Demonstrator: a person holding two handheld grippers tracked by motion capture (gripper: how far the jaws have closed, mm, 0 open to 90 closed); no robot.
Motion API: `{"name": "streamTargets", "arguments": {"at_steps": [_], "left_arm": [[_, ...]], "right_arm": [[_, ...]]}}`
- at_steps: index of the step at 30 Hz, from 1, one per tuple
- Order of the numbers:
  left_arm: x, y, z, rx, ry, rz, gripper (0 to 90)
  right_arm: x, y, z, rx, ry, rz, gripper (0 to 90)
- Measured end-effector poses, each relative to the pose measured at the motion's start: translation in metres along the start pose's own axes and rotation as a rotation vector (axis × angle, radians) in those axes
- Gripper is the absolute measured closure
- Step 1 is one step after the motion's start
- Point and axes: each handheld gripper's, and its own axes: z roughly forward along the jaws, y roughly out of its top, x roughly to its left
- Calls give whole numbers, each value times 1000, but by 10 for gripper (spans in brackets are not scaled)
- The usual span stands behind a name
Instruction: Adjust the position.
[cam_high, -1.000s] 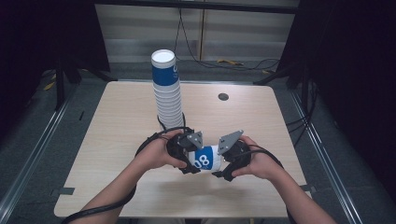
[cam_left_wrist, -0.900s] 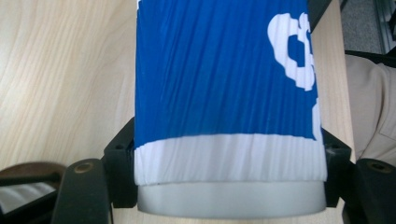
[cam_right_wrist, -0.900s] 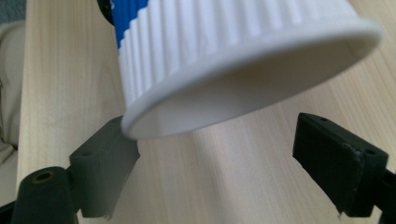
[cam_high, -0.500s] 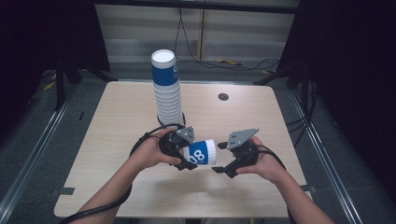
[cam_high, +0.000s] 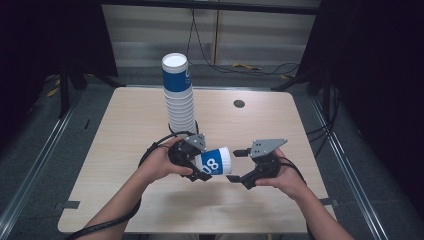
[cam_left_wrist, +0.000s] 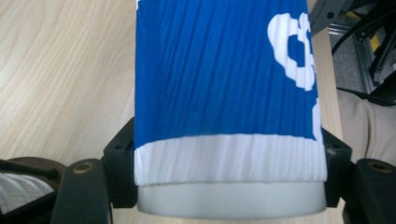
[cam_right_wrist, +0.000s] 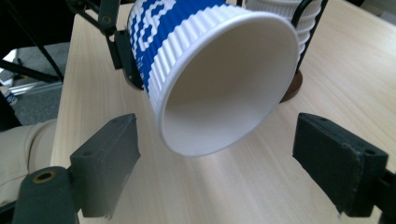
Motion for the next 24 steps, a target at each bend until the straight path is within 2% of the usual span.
{"name": "streamTargets", "arguments": {"at_steps": [7,8,24], "left_arm": [[-4,5,2,-19,-21,10,296],[-4,6,1,-10,-20,18,296],[-9,10,-1,-41,-24,50,296]], "right_arm": [[-1,3,-2,-30,7,19,142],[-1,3,-2,-28,8,19,141],[-1,7,2,-30,35,-10,104]]}}
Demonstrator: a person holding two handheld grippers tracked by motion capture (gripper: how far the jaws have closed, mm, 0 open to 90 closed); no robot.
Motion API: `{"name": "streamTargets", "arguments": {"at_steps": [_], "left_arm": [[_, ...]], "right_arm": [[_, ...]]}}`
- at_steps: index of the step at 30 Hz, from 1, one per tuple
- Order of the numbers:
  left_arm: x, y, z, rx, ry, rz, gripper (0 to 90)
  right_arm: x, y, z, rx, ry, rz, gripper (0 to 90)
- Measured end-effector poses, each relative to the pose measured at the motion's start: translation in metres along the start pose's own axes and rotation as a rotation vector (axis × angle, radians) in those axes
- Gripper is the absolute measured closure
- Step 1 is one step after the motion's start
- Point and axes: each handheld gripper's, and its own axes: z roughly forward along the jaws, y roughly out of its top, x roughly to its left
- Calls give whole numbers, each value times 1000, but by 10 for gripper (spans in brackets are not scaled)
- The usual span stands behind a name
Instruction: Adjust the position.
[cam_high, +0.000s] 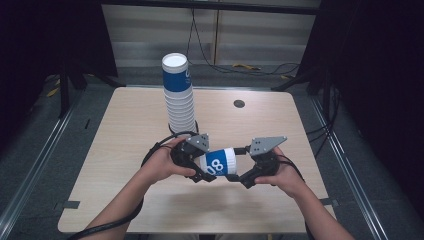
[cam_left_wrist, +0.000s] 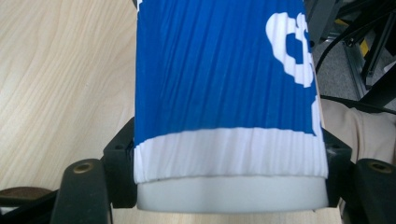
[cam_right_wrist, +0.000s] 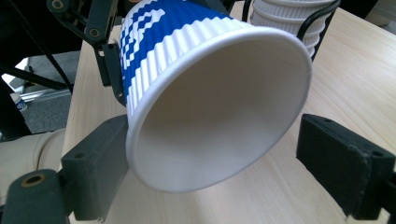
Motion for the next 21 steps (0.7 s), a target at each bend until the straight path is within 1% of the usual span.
{"name": "streamTargets", "arguments": {"at_steps": [3,4,5,6,8,9,11,14,17,19,20,21], "left_arm": [[0,0,1,-11,-6,8,296],[0,0,1,-8,-13,15,296],[0,0,2,-15,-18,12,297],[0,0,2,-18,-13,12,297],[-1,0,3,-23,-14,17,297],[-1,0,3,-25,-15,20,297],[-2,0,4,-27,-16,33,297],[-1,0,3,-25,-11,36,298],[-2,0,2,-41,-11,32,298],[-2,0,2,-30,-6,35,299],[-2,1,2,-18,-4,46,299],[-2,1,2,-16,-2,43,299]], "right_arm": [[0,1,1,7,15,-12,99],[0,1,1,1,16,-12,100],[0,2,1,-11,22,-13,99],[1,3,1,-9,22,-17,99],[1,4,3,-7,20,-41,99],[1,3,4,-4,25,-33,99],[1,3,5,-11,33,-33,99],[2,3,6,-11,33,-40,100],[1,4,6,-21,37,-29,102],[1,4,5,-24,32,-36,110],[2,4,5,-20,34,-43,115],[2,5,6,-17,34,-51,118]]}}
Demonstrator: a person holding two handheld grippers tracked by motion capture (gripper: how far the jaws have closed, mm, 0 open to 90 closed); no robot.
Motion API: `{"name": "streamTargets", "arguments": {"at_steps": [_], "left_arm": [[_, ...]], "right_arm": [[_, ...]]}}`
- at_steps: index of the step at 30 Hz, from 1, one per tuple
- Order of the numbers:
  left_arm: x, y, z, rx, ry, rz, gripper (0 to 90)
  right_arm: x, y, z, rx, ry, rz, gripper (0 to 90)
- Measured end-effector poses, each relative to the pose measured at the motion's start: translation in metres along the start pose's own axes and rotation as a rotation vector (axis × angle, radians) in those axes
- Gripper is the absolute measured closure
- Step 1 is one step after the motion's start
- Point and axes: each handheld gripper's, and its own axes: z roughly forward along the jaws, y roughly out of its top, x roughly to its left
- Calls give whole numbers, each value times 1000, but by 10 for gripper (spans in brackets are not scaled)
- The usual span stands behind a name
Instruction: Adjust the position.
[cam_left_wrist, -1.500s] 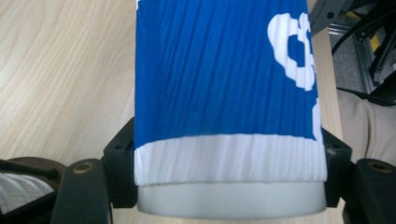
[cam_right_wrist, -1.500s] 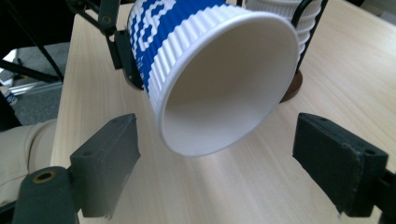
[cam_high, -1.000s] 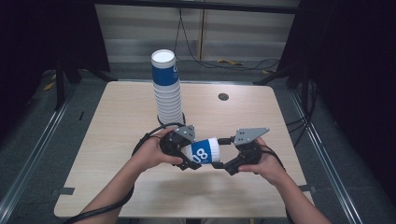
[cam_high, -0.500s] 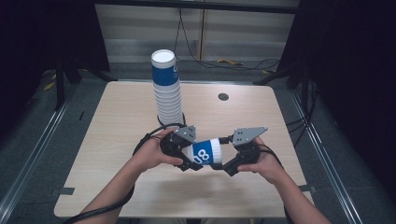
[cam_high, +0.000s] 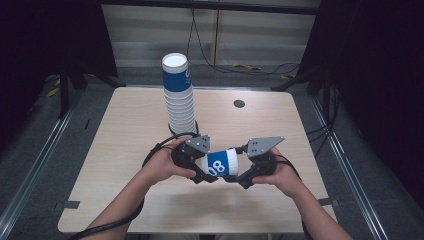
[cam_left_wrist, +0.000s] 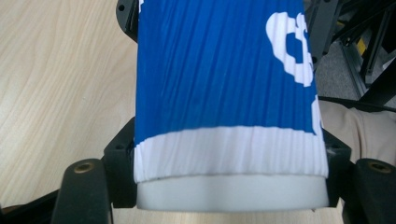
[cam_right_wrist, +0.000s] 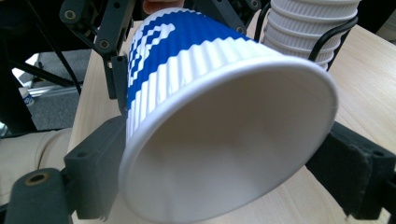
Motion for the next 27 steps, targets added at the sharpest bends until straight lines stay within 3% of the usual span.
{"name": "streamTargets", "arguments": {"at_steps": [10,17,27], "left_arm": [[0,-4,4,11,7,19,300],[0,-7,6,10,6,17,301],[1,-14,6,84,55,-35,205]], "right_arm": [[1,5,0,79,-1,-25,153],[2,7,-1,101,0,-31,162],[-5,4,-6,142,-24,-11,171]]}}
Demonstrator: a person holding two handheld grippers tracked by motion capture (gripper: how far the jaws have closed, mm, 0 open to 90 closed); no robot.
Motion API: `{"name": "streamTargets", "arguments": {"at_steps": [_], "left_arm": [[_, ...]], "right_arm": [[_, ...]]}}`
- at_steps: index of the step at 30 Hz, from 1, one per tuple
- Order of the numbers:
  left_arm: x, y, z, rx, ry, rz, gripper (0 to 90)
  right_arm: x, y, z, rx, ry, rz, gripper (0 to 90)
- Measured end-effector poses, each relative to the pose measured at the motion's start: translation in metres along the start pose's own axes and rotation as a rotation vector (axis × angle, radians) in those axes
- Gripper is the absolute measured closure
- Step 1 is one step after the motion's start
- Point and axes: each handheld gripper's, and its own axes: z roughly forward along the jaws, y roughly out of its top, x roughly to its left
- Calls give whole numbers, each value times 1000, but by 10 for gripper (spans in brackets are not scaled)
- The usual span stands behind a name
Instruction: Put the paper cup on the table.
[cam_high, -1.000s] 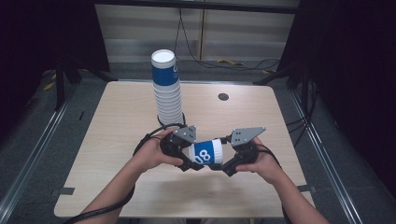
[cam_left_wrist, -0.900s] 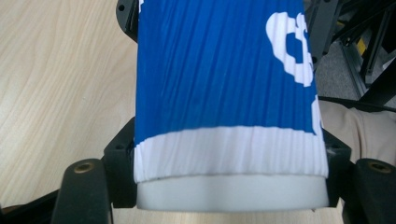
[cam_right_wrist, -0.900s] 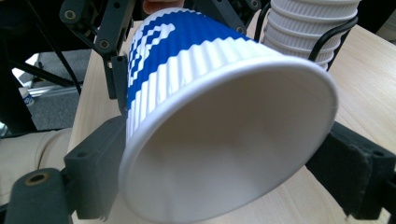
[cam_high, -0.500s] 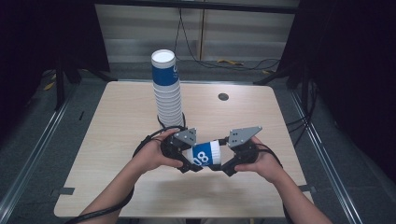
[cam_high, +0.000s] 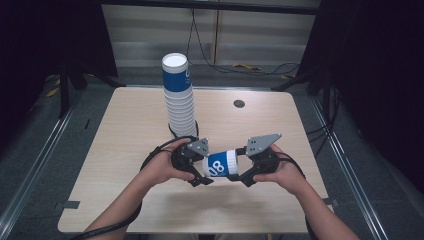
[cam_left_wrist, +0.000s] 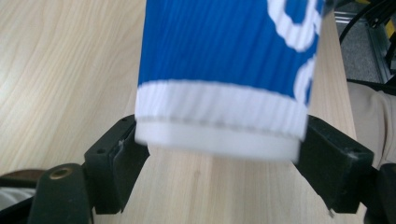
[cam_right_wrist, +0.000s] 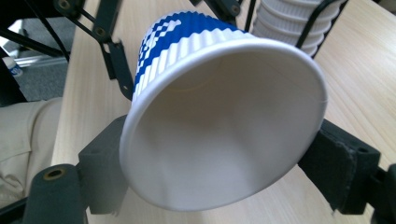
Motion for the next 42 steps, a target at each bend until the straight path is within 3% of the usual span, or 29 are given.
{"name": "streamTargets", "arguments": {"at_steps": [6,14,35,42], "left_arm": [[-1,-9,-1,45,40,-4,204],[-5,-23,2,89,49,-30,193],[-11,-52,15,64,43,-98,183],[-12,-54,17,54,34,-90,181]], "right_arm": [[-1,2,-1,88,-35,-14,170],[-3,1,-3,212,-46,-32,167],[-7,-6,-9,432,-59,-30,159],[-8,-9,-7,504,-61,-33,155]]}}
